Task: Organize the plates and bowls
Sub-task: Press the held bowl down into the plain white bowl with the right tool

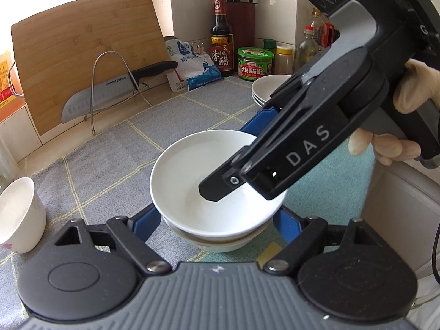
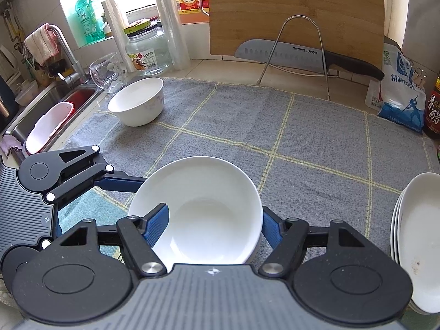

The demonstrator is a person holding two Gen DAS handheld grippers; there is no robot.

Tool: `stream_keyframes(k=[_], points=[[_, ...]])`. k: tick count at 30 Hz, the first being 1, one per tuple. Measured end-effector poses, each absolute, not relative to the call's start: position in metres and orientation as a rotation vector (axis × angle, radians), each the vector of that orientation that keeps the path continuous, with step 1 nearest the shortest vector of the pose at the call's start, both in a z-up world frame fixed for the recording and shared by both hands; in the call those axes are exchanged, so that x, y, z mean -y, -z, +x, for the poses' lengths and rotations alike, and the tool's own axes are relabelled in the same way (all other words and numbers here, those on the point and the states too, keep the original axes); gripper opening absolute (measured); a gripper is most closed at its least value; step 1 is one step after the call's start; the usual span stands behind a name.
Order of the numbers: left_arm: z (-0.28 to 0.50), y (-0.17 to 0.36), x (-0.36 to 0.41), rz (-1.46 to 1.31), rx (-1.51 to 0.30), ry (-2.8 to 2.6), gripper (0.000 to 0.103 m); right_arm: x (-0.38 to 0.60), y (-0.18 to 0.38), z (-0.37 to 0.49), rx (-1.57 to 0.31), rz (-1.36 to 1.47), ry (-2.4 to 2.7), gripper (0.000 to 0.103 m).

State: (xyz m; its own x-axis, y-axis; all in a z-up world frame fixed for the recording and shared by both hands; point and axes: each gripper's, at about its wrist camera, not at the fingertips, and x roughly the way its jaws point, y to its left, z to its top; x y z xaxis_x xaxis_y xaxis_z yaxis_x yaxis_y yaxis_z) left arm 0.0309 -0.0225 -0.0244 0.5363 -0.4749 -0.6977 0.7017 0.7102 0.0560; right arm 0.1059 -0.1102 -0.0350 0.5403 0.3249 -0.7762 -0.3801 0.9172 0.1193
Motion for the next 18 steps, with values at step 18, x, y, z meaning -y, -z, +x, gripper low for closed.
stream_keyframes(k=[18], points=[[0.0314, 0.0232, 0.0147, 0.326, -0.709, 0.715, 0.095, 0.1080, 0.0321, 0.1017, -0.876, -0.079, -0.410, 0.102]])
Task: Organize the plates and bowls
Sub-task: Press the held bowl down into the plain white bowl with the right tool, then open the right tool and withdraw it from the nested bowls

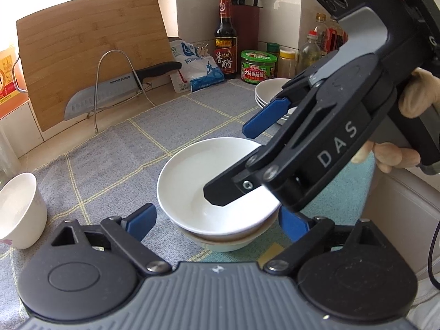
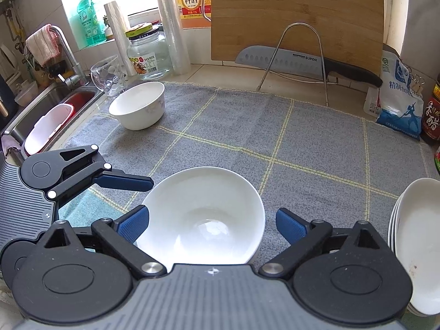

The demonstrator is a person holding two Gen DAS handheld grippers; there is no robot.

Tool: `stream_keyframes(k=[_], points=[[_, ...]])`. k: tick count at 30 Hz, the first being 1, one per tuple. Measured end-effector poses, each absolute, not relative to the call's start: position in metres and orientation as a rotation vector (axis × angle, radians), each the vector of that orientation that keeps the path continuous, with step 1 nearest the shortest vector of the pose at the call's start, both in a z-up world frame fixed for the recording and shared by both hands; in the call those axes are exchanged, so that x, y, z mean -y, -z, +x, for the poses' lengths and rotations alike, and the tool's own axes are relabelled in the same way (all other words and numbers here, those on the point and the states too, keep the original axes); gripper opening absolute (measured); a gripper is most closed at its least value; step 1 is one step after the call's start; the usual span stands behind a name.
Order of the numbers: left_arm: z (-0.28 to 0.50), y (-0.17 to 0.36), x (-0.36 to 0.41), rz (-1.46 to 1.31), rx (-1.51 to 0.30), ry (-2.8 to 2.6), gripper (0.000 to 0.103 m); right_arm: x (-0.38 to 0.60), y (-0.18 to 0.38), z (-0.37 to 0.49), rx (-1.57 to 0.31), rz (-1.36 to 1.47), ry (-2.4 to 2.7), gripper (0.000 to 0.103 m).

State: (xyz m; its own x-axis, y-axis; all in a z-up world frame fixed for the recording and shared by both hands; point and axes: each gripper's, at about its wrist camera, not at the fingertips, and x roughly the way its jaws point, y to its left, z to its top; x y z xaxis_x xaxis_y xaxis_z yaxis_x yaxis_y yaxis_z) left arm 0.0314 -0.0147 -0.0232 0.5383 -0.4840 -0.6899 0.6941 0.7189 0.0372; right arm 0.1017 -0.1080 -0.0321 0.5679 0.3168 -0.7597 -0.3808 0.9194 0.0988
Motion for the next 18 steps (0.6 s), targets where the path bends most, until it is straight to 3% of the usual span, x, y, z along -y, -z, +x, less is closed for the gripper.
stream_keyframes(k=[18], points=[[0.034, 0.004, -0.047, 0.297, -0.684, 0.568, 0.096, 0.082, 0.004, 0.110, -0.787, -0.131, -0.408, 0.103]])
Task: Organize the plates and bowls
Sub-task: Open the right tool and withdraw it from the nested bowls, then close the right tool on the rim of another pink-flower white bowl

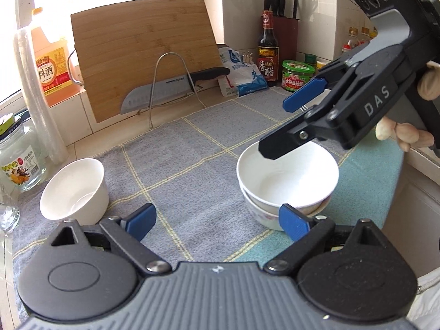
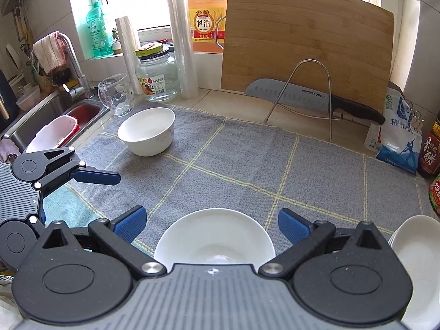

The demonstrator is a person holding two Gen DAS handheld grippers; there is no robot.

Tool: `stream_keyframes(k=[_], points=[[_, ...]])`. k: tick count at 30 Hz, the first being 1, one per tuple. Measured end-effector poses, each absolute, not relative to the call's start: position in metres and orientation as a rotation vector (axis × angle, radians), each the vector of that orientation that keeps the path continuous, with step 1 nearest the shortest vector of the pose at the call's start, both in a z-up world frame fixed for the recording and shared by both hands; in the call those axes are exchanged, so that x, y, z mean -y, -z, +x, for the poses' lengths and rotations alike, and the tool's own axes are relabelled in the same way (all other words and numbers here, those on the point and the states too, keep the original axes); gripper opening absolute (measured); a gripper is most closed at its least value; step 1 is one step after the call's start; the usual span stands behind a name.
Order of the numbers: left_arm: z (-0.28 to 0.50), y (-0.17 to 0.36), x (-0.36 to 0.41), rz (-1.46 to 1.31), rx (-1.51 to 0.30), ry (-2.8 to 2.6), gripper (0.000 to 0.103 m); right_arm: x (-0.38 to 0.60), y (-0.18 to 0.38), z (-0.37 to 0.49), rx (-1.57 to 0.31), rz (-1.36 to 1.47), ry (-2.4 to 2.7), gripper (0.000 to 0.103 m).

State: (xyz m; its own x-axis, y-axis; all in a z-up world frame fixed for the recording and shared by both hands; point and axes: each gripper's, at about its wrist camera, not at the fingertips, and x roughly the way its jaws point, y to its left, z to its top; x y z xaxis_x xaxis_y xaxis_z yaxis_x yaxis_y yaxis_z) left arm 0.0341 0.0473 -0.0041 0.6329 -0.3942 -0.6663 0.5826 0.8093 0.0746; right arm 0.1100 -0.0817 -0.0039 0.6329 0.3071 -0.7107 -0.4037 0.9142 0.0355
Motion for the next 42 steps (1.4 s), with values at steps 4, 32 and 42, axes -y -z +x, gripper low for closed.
stream_keyframes(k=[4, 32, 42], points=[[0.042, 0.007, -0.069, 0.271, -0.686, 0.504, 0.096, 0.076, -0.005, 0.119, -0.767, -0.123, -0.394, 0.103], [0.117, 0.044, -0.160, 0.169, -0.695, 0.273, 0.096, -0.039, 0.004, 0.201, -0.817, -0.203, -0.500, 0.103], [0.130, 0.053, -0.157, 0.173, -0.717, 0.294, 0.096, -0.059, 0.015, 0.244, -0.856, -0.192, -0.533, 0.103]])
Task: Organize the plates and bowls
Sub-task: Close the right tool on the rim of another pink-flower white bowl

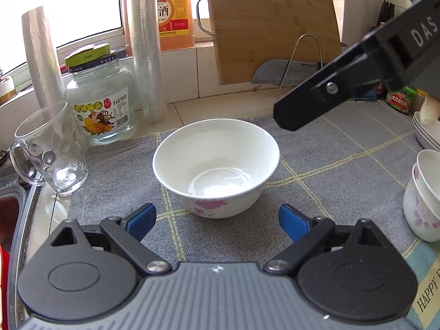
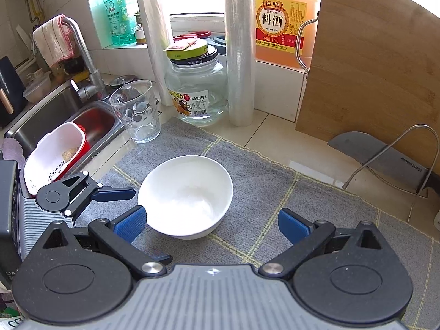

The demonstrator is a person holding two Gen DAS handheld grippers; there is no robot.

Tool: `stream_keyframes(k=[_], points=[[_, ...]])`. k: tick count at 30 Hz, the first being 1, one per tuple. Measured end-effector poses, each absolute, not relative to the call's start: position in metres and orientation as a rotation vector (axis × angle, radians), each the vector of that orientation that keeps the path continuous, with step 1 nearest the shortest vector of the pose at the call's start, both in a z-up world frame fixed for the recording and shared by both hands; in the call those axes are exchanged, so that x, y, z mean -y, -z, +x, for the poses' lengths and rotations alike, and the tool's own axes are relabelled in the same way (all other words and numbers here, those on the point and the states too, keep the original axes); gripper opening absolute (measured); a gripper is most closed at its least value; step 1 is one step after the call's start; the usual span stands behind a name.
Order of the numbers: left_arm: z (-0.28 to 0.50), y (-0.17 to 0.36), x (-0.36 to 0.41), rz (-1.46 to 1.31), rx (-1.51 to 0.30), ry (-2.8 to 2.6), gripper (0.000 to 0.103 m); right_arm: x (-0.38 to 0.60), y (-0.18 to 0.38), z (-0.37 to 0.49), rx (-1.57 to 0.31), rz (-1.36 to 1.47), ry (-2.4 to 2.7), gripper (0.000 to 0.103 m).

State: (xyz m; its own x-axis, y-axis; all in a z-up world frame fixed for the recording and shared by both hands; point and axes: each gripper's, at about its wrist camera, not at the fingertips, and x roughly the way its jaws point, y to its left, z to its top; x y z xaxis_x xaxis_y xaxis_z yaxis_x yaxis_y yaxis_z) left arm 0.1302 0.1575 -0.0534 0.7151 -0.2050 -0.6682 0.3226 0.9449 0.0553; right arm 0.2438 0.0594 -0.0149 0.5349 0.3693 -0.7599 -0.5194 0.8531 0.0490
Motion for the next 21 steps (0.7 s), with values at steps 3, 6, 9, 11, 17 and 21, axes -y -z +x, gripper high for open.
stream_keyframes(k=[3, 6, 9, 11, 17, 21], points=[[0.133, 0.056, -0.157, 0.182, -0.721, 0.290, 0.096, -0.063, 0.020, 0.253, -0.866, -0.179, -0.546, 0.103], [0.135, 0.057, -0.158, 0.170, -0.723, 0.289, 0.096, -0.068, 0.026, 0.261, -0.882, -0.172, -0.554, 0.103], [0.138, 0.058, -0.159, 0.161, -0.722, 0.289, 0.096, -0.073, 0.031, 0.267, -0.895, -0.179, -0.570, 0.103], [0.139, 0.057, -0.160, 0.151, -0.719, 0.291, 0.096, -0.076, 0.034, 0.272, -0.903, -0.185, -0.573, 0.102], [0.146, 0.055, -0.160, 0.140, -0.700, 0.306, 0.096, -0.082, 0.038, 0.284, -0.913, -0.176, -0.594, 0.101], [0.150, 0.054, -0.162, 0.127, -0.685, 0.316, 0.095, -0.084, 0.038, 0.292, -0.918, -0.171, -0.601, 0.099]])
